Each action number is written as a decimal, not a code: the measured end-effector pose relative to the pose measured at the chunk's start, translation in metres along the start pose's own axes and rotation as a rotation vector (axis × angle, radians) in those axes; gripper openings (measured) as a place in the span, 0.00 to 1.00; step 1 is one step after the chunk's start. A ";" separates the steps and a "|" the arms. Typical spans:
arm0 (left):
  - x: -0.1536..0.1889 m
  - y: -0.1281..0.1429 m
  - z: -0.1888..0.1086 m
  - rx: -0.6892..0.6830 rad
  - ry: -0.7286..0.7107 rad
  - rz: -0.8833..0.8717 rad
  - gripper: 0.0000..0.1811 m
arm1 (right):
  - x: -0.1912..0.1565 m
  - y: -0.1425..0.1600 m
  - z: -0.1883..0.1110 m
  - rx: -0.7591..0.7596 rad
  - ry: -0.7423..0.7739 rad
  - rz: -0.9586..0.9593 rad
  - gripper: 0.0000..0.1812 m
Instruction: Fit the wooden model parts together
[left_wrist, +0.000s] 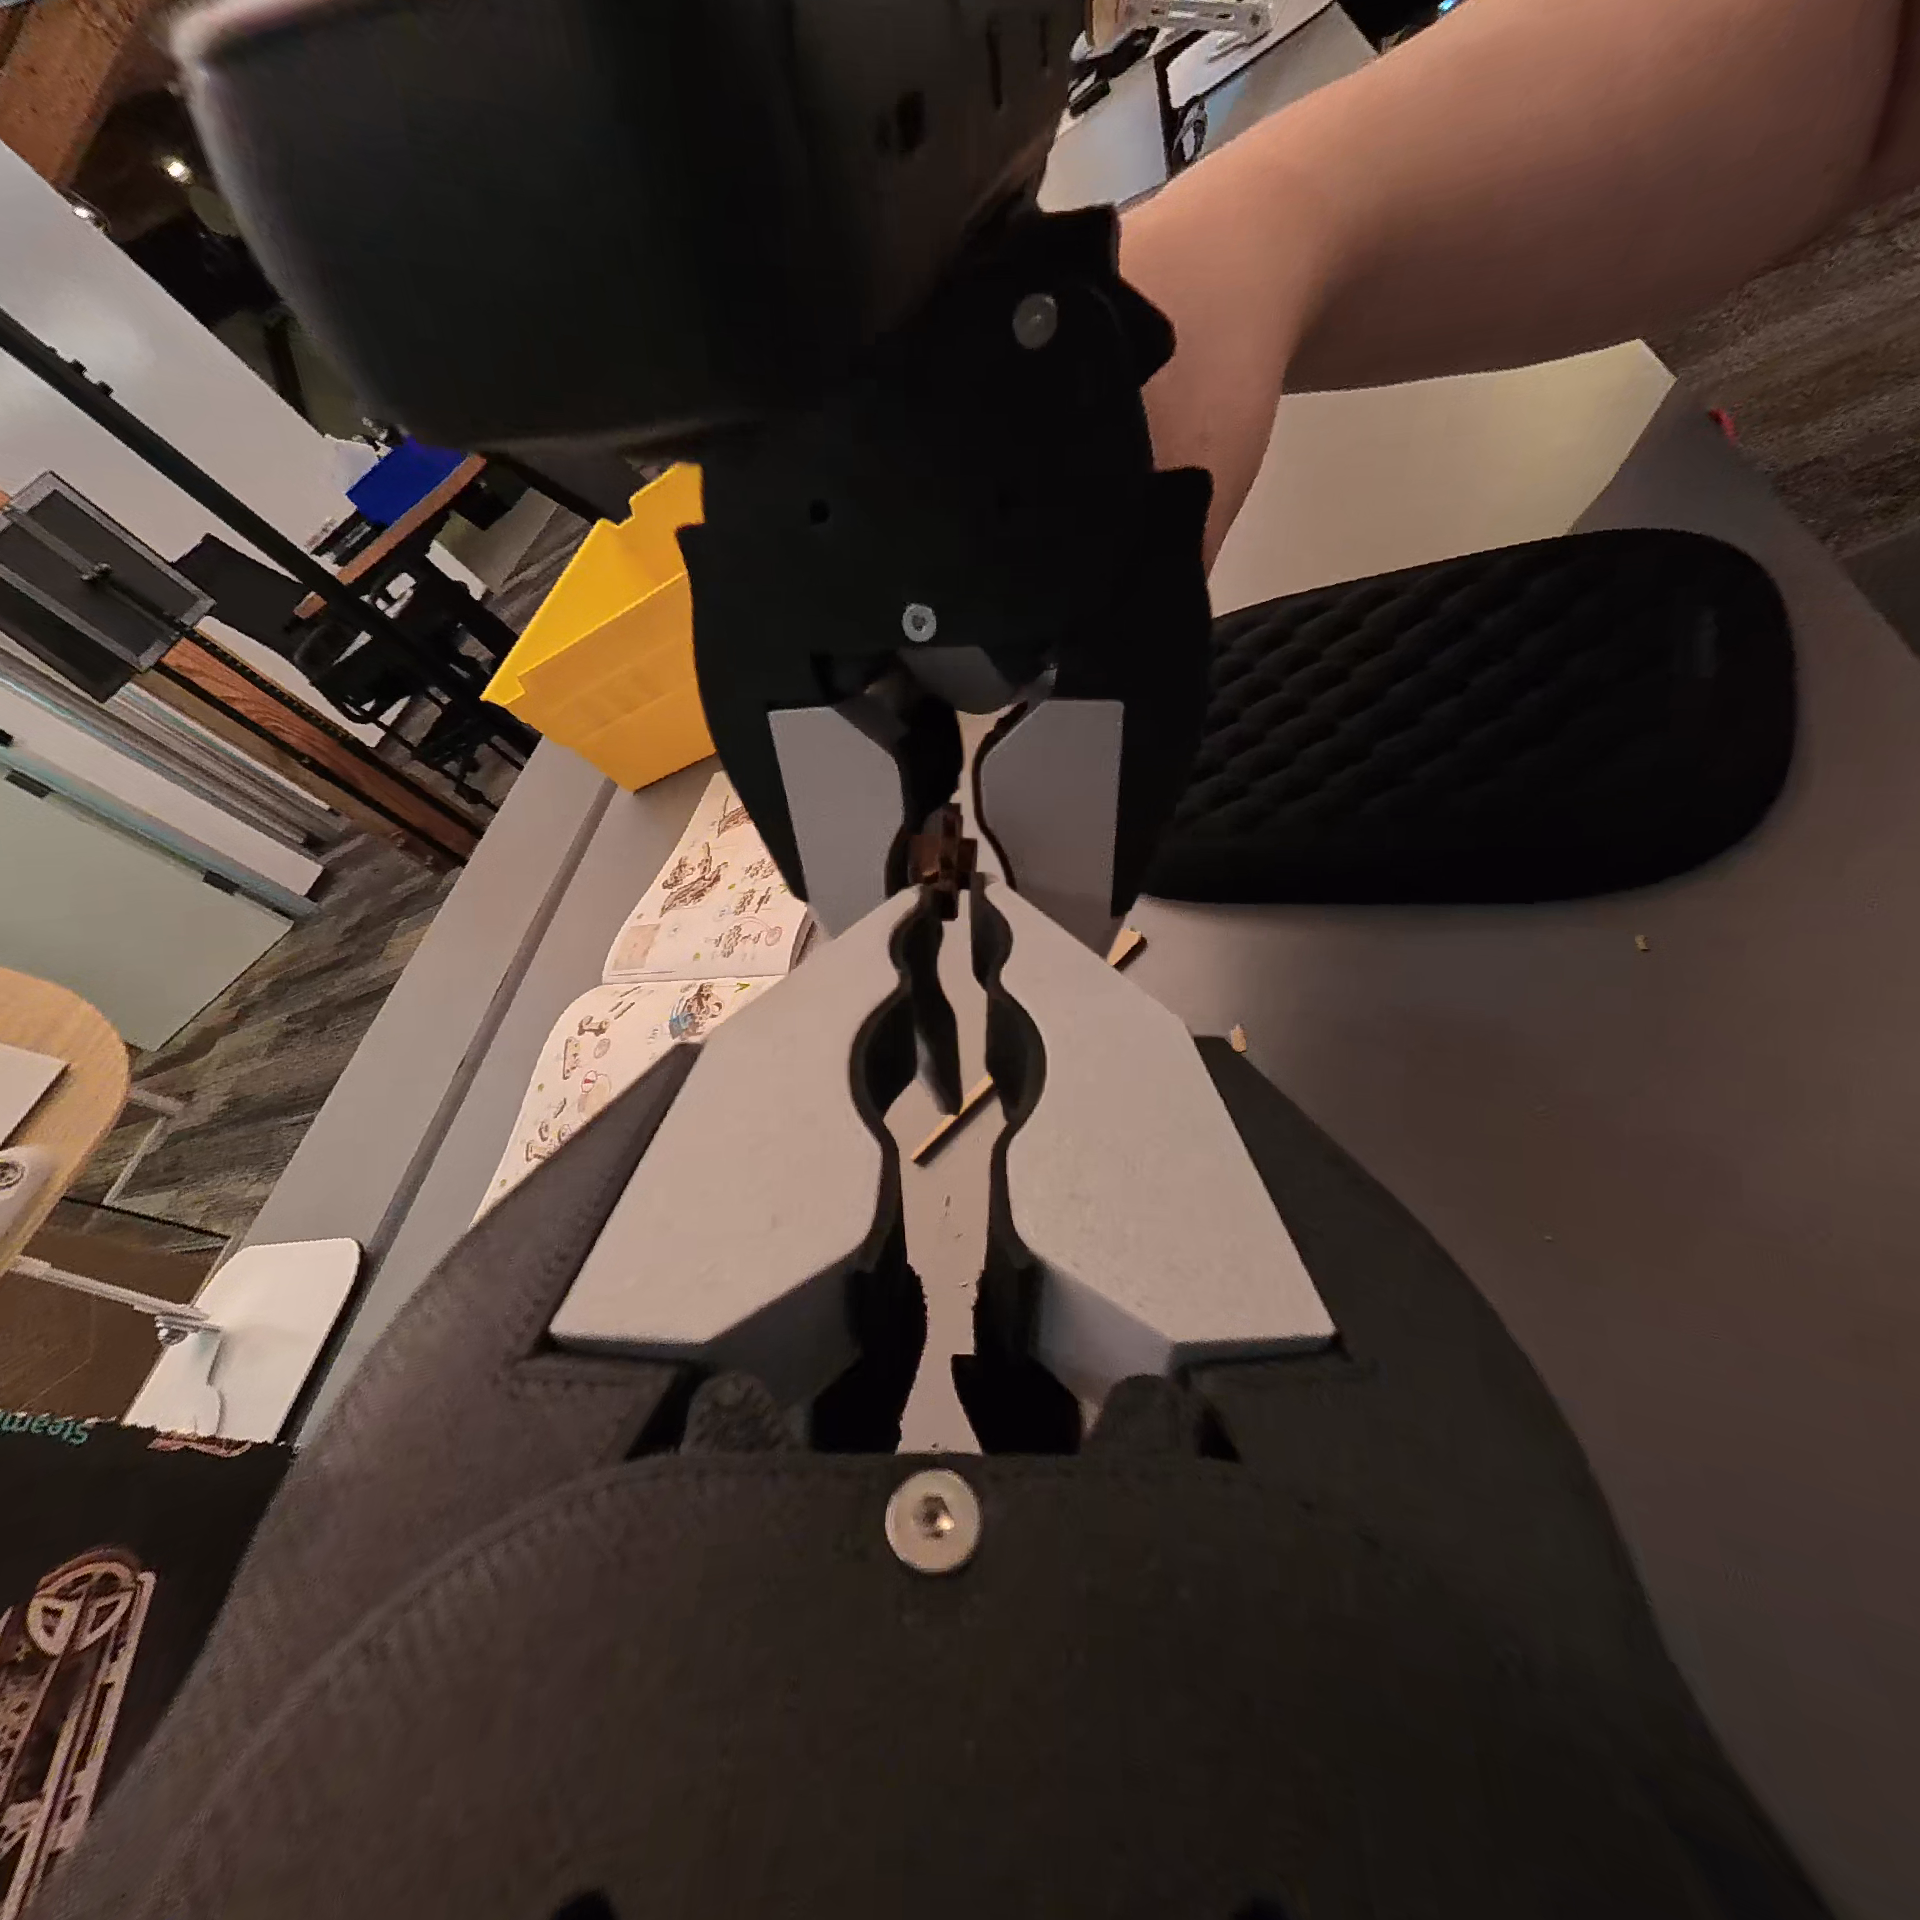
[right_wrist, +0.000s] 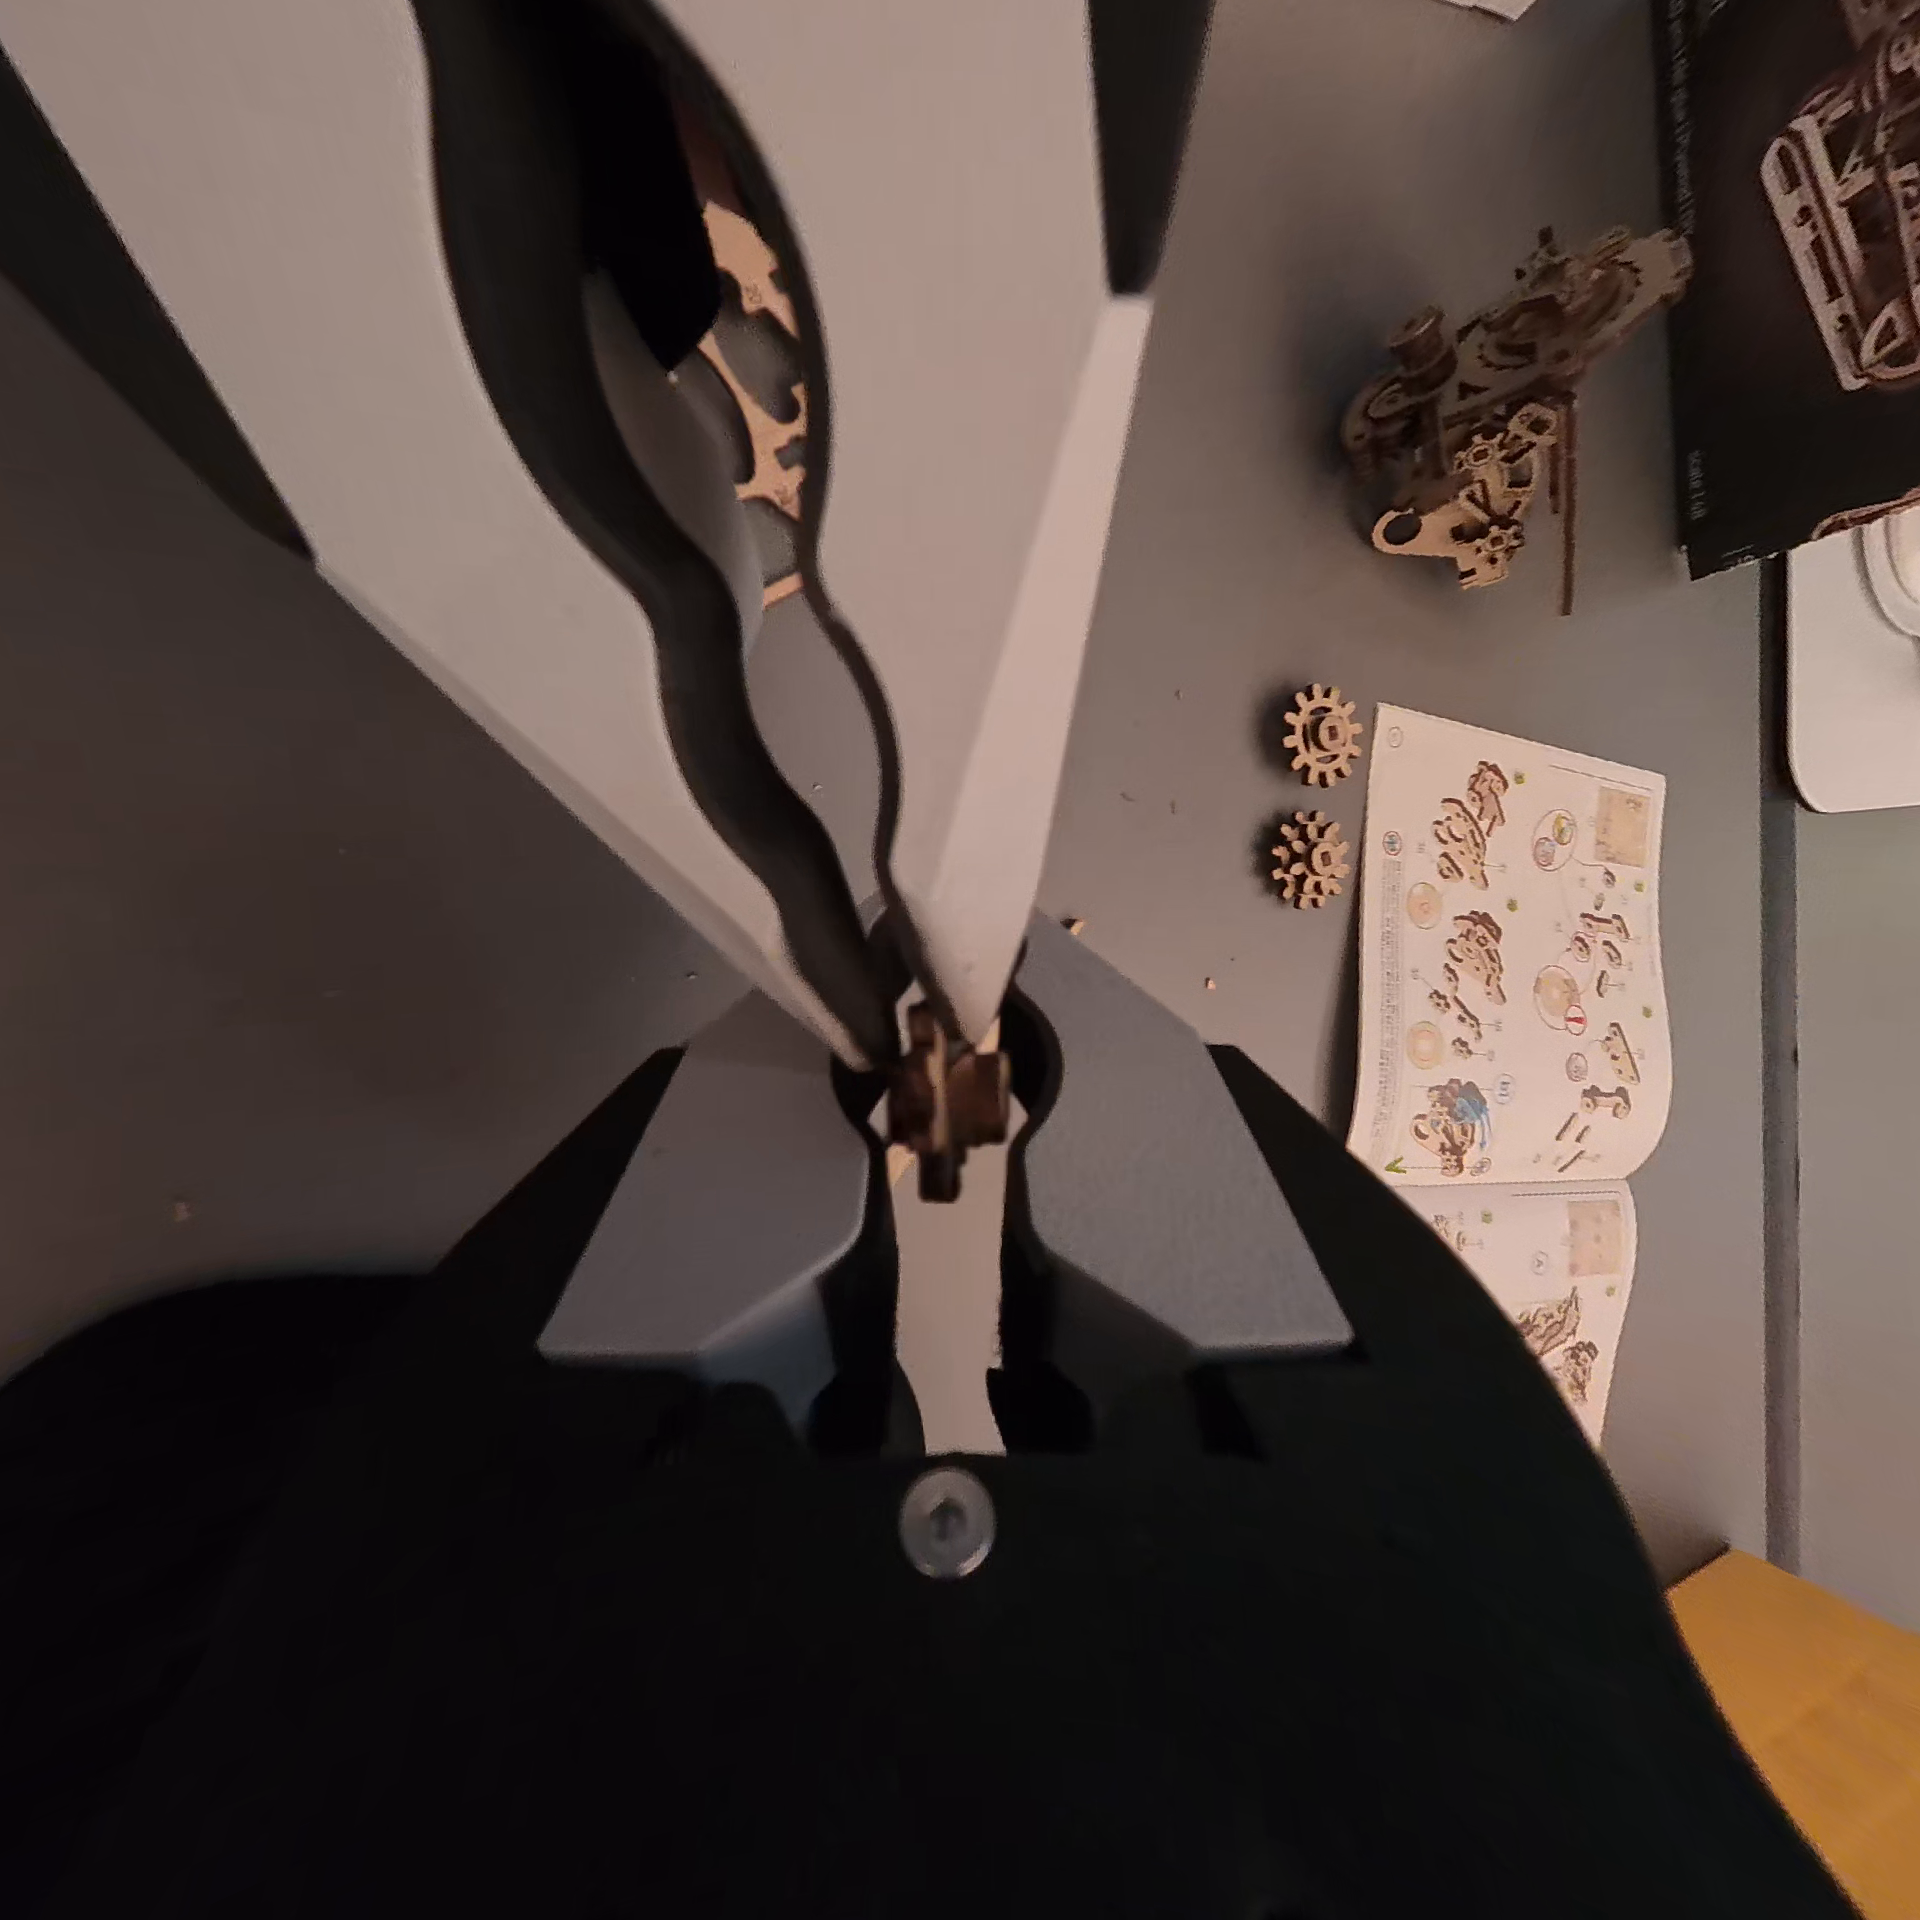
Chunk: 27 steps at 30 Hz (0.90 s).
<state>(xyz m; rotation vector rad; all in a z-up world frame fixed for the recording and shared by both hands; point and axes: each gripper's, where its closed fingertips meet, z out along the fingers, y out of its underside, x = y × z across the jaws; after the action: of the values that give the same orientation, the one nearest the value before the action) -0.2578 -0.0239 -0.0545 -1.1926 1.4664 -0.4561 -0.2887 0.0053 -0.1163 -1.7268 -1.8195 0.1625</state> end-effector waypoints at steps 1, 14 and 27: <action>0.001 -0.001 0.000 0.005 0.005 0.003 0.02 | 0.001 0.000 0.000 -0.002 0.006 -0.002 0.06; -0.001 -0.005 0.000 0.017 -0.012 -0.012 0.02 | 0.007 0.002 0.001 -0.026 0.063 -0.061 0.07; 0.003 -0.008 -0.003 0.036 0.015 0.000 0.02 | 0.002 -0.002 0.002 -0.006 0.046 -0.109 0.07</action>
<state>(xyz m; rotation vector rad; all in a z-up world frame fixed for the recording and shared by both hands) -0.2568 -0.0305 -0.0481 -1.1626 1.4649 -0.4902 -0.2910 0.0077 -0.1160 -1.6172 -1.8767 0.0718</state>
